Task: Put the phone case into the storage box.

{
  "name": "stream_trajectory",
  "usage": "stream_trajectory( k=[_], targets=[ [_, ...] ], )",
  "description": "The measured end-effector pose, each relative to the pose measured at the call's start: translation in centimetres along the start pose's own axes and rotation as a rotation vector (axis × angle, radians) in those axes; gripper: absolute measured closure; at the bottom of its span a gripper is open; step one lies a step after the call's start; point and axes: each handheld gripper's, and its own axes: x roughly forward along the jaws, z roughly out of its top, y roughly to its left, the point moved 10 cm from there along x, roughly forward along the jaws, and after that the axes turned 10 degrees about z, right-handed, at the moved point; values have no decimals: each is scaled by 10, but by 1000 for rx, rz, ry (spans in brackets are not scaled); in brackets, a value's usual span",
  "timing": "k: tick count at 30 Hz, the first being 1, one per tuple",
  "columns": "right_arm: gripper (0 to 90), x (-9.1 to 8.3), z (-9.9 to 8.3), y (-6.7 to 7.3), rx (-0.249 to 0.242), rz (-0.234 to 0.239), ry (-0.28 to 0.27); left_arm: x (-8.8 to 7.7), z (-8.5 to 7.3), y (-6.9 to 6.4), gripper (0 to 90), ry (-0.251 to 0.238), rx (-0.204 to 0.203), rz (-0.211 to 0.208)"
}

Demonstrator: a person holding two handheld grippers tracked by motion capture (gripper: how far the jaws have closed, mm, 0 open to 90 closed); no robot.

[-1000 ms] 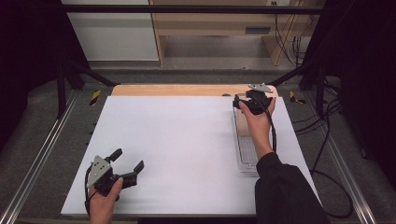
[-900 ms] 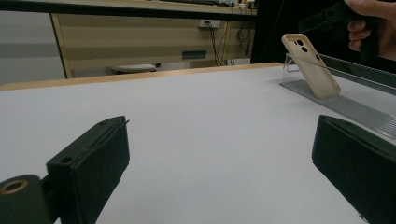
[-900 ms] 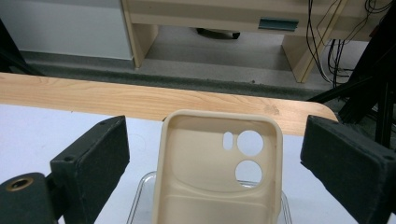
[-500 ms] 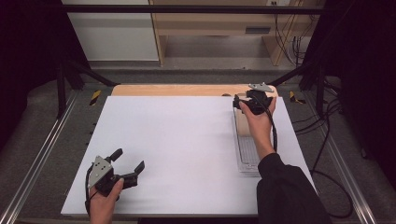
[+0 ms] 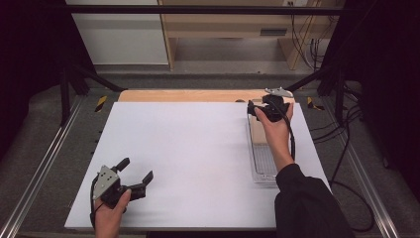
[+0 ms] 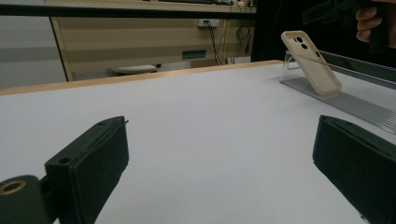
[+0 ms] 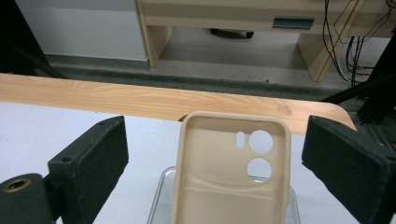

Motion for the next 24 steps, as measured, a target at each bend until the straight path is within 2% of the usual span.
stream_trajectory(
  k=[4, 8, 24],
  targets=[
    [73, -1, 1, 5, 18, 23, 2, 0, 0, 1, 35, 0, -2, 1],
    [71, -3, 2, 9, 38, 40, 0, 1, 0, 0, 32, 1, 15, 4],
    [66, -5, 6, 16, 66, 63, -10, 2, -1, 2, 27, 2, 9, 8]
  ],
)
